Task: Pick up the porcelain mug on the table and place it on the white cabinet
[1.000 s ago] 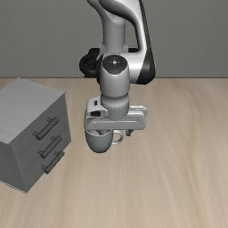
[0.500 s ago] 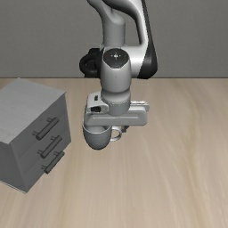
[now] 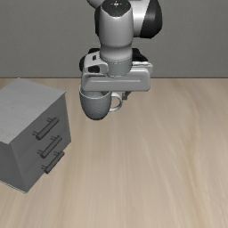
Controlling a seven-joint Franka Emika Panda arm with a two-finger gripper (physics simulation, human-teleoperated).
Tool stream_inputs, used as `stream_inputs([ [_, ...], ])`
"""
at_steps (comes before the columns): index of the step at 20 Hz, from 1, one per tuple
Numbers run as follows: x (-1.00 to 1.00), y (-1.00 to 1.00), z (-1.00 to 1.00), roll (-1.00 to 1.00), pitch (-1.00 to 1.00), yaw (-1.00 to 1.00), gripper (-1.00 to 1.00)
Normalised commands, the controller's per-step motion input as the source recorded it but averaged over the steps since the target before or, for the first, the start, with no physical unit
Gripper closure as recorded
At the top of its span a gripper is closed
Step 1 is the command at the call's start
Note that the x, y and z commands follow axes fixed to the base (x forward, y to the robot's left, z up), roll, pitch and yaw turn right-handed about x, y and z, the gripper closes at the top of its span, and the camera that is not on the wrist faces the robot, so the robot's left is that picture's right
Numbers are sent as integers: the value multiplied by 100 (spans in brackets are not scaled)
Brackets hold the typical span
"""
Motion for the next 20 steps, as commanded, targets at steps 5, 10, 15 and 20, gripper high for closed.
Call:
stream_inputs([
  [5,0,0,100,0,0,0,100],
  [10,0,0,100,0,0,0,100],
  [15,0,-80,20,0,0,0,100],
  [20,0,-100,0,0,0,0,100],
])
